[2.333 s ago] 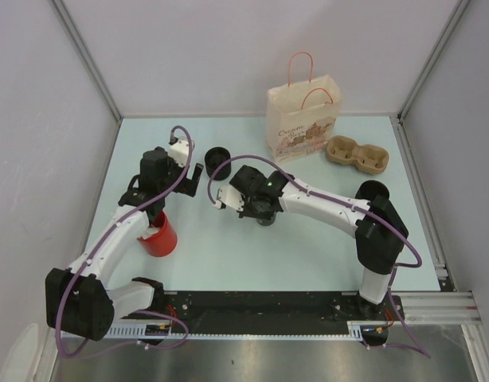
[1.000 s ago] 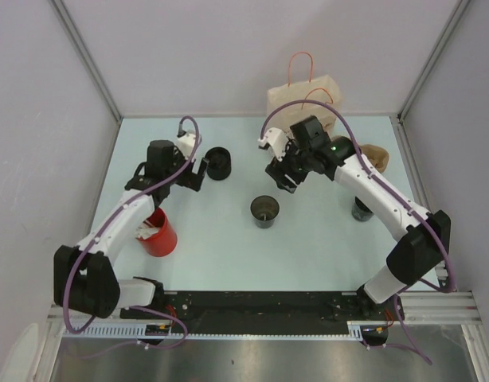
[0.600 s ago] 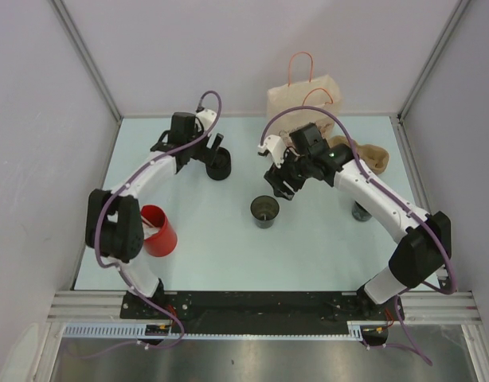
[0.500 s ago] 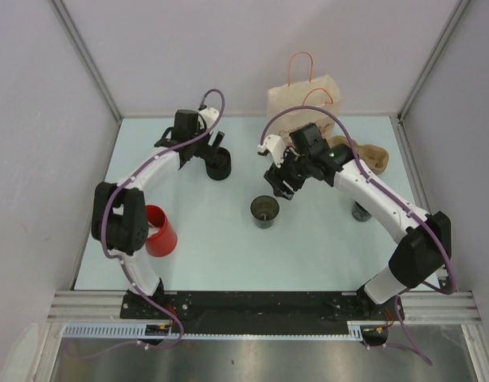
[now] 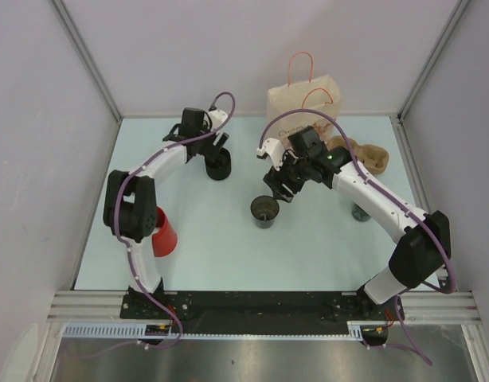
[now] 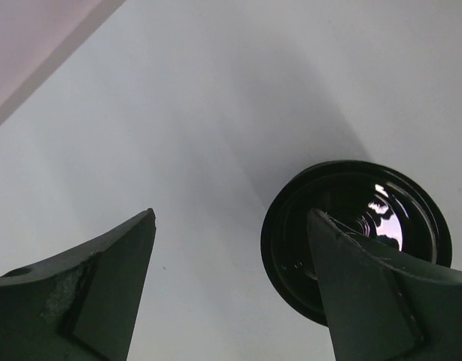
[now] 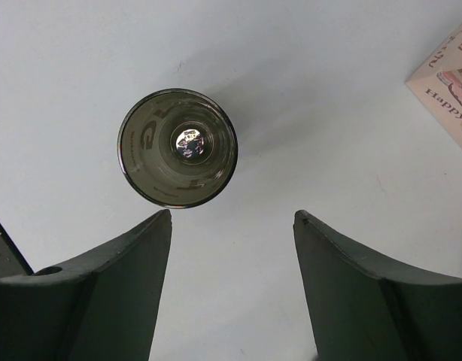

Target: Pack the takeout coffee

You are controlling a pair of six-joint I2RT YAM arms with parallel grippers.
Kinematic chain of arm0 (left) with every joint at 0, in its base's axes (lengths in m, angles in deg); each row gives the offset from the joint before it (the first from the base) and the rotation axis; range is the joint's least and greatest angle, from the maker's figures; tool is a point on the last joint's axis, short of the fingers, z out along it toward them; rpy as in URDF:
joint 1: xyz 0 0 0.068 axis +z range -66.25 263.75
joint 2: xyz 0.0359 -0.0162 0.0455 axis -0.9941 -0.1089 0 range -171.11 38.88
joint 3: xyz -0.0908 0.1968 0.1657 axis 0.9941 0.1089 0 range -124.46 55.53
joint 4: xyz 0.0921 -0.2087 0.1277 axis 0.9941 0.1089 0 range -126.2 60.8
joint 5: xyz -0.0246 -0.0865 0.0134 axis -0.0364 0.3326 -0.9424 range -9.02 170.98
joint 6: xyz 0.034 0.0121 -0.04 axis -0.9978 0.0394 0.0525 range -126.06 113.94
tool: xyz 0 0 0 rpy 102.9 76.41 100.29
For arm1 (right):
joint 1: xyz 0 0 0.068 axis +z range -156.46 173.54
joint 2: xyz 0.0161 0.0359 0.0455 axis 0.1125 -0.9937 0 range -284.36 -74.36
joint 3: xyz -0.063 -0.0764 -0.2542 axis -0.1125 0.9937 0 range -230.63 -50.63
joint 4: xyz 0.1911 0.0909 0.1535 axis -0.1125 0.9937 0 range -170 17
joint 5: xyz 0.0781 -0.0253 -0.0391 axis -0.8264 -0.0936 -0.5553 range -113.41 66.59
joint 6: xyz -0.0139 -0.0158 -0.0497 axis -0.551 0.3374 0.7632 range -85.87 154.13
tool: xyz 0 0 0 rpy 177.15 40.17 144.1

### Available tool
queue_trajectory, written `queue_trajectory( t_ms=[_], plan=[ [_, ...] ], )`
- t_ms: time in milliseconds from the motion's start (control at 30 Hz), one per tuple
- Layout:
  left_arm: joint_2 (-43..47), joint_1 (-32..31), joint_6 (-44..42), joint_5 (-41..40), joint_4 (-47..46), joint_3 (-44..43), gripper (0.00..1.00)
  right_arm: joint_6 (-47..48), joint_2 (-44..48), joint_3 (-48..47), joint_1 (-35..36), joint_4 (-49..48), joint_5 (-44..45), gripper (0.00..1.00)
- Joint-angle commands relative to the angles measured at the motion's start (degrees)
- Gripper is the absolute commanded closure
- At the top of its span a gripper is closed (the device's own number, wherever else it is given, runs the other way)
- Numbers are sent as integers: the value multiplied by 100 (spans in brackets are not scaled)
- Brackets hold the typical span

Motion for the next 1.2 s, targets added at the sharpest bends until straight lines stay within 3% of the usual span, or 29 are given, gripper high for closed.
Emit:
queue_trajectory(
  t_ms=[0, 333, 467, 633, 1167],
  plan=[
    [-169, -34, -487, 435, -18, -529, 13, -8, 112, -16, 28, -145, -107, 30],
    [-635, 2, -1279, 1569, 869, -1294, 21, 18, 68, 19, 19, -127, -81, 30],
    [-705, 80, -1411, 1692, 1081, -1452, 21, 18, 59, 37, 19, -128, -81, 30],
    [-793, 125, -1525, 1701, 1142, -1645, 31, 18, 42, 28, 28, -127, -63, 30],
    [-1058, 300, -1683, 1921, 1608, -2006, 37, 18, -46, 46, 54, -145, 34, 32]
  ],
)
